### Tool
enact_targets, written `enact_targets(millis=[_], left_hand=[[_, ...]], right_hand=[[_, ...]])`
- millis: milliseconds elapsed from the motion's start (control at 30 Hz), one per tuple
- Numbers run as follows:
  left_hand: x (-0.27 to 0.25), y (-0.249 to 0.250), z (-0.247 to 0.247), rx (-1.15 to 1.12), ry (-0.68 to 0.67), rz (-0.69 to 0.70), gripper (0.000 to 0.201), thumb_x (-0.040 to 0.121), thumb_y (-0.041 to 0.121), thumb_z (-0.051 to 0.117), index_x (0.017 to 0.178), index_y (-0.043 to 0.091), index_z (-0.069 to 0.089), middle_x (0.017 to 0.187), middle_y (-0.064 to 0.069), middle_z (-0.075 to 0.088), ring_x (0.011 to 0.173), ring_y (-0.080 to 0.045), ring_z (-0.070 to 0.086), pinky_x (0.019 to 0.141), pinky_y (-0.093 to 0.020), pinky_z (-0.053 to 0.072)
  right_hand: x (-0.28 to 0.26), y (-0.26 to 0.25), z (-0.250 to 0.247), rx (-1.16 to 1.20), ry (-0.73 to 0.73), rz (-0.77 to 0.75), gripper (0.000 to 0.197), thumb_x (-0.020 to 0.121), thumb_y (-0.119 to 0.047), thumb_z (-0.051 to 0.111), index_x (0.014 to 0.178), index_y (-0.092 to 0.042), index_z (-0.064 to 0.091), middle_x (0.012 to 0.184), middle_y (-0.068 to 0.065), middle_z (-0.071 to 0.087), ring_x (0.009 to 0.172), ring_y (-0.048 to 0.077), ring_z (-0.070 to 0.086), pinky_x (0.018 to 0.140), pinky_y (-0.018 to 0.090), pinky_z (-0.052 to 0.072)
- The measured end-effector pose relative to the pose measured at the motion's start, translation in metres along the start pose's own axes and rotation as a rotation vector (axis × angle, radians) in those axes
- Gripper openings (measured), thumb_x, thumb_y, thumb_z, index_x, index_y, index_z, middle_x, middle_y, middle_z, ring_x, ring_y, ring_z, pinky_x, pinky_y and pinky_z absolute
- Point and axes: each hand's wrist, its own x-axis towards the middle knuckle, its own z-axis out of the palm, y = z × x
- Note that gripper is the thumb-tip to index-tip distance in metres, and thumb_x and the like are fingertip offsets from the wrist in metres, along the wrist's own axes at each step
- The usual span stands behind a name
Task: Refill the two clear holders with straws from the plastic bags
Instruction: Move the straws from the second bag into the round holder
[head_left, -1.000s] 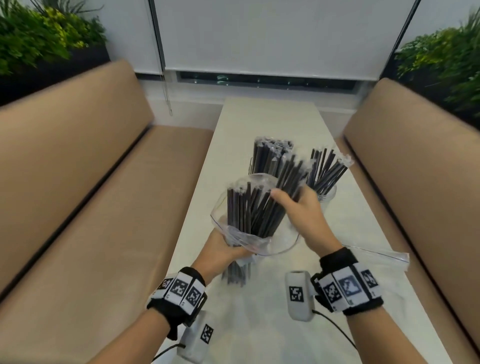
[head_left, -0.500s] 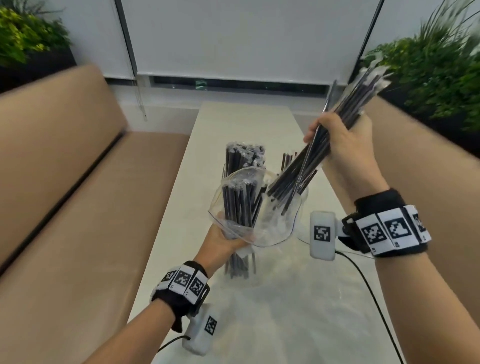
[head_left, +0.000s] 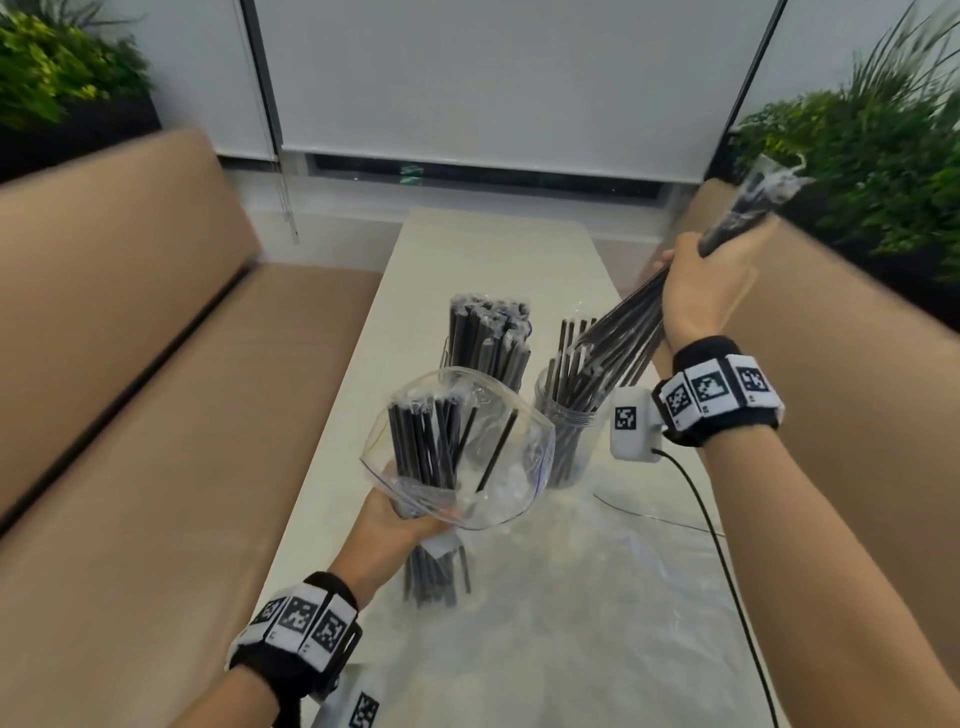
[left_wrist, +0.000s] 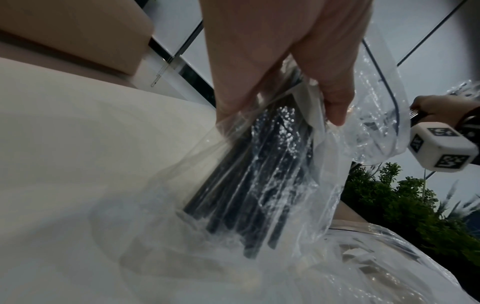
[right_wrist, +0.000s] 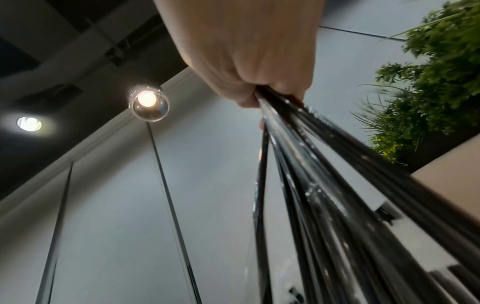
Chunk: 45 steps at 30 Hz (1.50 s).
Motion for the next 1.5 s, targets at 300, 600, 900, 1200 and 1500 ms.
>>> enact_targets(millis=[300, 600, 900, 1200, 1500], left_hand=[[-0.009, -0.005, -0.004, 0.005, 0.020, -0.006, 0.047, 0.073, 0.002, 0.081, 0.116, 0.006, 0.064, 0.097, -0.001, 0.079, 0.090, -0.013, 0.074, 0.069, -0.016, 0.056], [-0.016, -0.003, 0.000, -0.013, -0.009, -0.013, 0.032, 0.074, -0.002, 0.078, 0.102, 0.012, 0.068, 0.092, 0.003, 0.079, 0.090, -0.014, 0.074, 0.068, -0.015, 0.056], [-0.019, -0.003, -0.005, -0.002, 0.004, -0.006, 0.038, 0.071, 0.004, 0.081, 0.107, 0.002, 0.067, 0.091, -0.001, 0.079, 0.084, -0.013, 0.075, 0.066, -0.016, 0.056], [-0.015, 0.002, -0.008, 0.043, -0.016, -0.014, 0.023, 0.073, 0.007, 0.080, 0.095, 0.001, 0.073, 0.082, 0.001, 0.079, 0.076, -0.009, 0.075, 0.063, -0.014, 0.055], [-0.017, 0.004, 0.004, 0.085, -0.136, 0.052, 0.023, 0.087, -0.002, 0.066, 0.108, 0.007, 0.069, 0.092, 0.004, 0.077, 0.086, 0.000, 0.071, 0.072, -0.014, 0.053]], right_hand=[[0.002, 0.022, -0.002, 0.147, 0.230, 0.075, 0.078, 0.084, -0.005, 0.045, 0.153, -0.006, 0.008, 0.114, 0.028, 0.064, 0.071, 0.026, 0.068, 0.067, 0.039, 0.061], [-0.056, 0.052, 0.009, -0.126, -0.044, -0.051, 0.054, 0.086, -0.002, 0.052, 0.138, -0.004, 0.037, 0.087, 0.006, 0.059, 0.073, 0.023, 0.054, 0.066, 0.023, 0.039], [-0.046, 0.053, -0.002, -0.264, -0.313, 0.081, 0.056, 0.079, -0.006, 0.069, 0.129, -0.005, 0.043, 0.102, 0.007, 0.059, 0.091, 0.019, 0.055, 0.075, 0.018, 0.037], [-0.056, -0.013, -0.039, -0.276, -0.371, -0.068, 0.020, 0.089, -0.008, 0.059, 0.108, -0.011, 0.065, 0.104, 0.007, 0.070, 0.093, 0.013, 0.063, 0.088, 0.026, 0.050], [-0.213, 0.013, -0.027, -0.180, -1.060, 0.213, 0.030, 0.081, -0.030, 0.078, 0.104, -0.028, 0.058, 0.091, -0.027, 0.059, 0.083, -0.026, 0.055, 0.068, -0.001, 0.042]])
